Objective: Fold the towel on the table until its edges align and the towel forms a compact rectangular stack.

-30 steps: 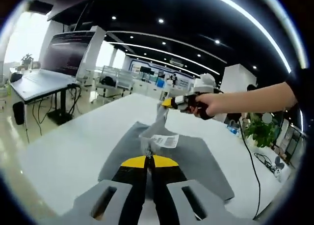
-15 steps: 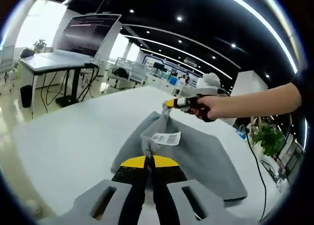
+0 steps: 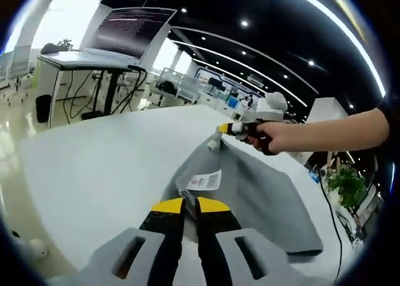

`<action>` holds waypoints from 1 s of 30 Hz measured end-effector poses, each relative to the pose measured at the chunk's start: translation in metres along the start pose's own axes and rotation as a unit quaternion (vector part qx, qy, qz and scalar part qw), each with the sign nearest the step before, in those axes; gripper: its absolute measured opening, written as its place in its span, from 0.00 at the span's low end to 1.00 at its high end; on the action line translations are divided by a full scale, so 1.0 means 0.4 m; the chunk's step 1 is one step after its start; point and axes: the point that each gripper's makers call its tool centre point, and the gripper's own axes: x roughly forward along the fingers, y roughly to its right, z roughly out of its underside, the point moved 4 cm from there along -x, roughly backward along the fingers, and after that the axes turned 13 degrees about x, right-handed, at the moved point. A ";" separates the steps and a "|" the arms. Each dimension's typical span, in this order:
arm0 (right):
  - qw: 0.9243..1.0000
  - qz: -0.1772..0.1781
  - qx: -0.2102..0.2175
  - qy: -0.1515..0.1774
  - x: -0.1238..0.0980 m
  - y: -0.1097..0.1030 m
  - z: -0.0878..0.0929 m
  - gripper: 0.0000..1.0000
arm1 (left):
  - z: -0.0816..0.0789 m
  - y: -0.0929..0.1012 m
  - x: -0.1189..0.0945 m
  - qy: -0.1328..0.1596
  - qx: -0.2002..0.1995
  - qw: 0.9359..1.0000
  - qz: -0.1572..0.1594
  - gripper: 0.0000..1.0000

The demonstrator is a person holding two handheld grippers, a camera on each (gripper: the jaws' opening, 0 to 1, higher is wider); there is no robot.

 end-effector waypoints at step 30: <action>0.996 0.084 -0.006 -0.029 -0.290 0.257 0.020 0.25 | 0.011 -0.061 0.046 -0.091 0.148 0.984 0.024 0.20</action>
